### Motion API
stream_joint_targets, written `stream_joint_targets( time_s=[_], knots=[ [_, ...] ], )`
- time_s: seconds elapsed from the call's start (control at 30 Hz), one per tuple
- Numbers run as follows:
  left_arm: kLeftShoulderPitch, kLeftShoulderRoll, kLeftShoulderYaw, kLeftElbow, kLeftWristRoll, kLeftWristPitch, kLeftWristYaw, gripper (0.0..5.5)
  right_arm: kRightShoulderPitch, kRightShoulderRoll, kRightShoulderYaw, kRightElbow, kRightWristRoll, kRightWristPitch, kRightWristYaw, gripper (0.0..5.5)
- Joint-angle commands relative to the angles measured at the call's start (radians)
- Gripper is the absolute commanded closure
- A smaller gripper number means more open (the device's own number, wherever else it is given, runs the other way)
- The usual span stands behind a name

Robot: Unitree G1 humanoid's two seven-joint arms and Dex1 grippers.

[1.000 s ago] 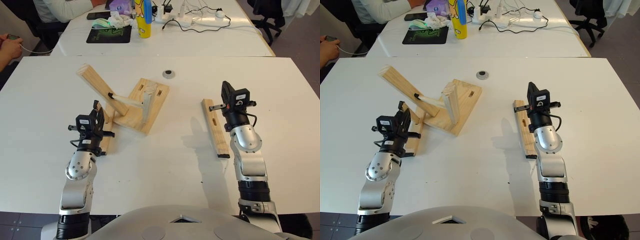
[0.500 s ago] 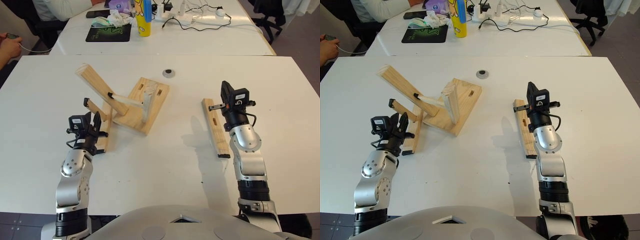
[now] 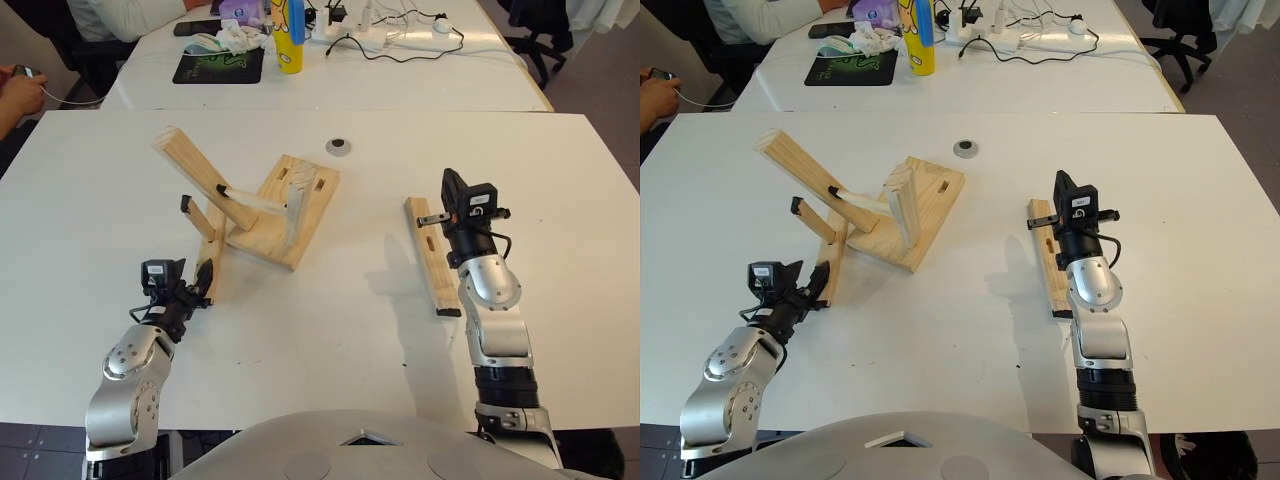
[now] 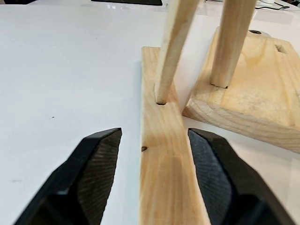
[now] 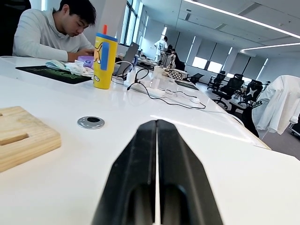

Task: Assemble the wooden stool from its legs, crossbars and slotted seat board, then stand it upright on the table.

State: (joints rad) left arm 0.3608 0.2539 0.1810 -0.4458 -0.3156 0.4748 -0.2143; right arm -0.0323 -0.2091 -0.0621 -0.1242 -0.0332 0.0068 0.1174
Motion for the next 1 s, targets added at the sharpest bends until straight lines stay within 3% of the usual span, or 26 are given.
stream_joint_targets(
  time_s=[0.03, 0.63, 0.77, 1.0],
  knots=[
    [-0.016, 0.030, 0.000, -0.020, -0.015, 0.072, -0.016, 2.89, 0.011, 0.007, 0.007, -0.025, -0.015, 0.005, -0.014, 5.50],
    [0.020, 0.076, -0.056, 0.031, 0.106, 0.105, -0.010, 2.89, 0.014, 0.008, 0.009, -0.031, -0.019, 0.010, -0.011, 5.50],
    [0.011, 0.078, -0.059, 0.029, 0.141, 0.053, -0.005, 3.44, 0.013, 0.005, 0.010, -0.030, -0.019, 0.010, -0.008, 5.50],
    [-0.021, 0.057, -0.024, 0.043, 0.150, 0.030, 0.011, 3.45, 0.004, 0.002, 0.009, -0.024, -0.019, 0.008, -0.006, 5.50]
  ],
)
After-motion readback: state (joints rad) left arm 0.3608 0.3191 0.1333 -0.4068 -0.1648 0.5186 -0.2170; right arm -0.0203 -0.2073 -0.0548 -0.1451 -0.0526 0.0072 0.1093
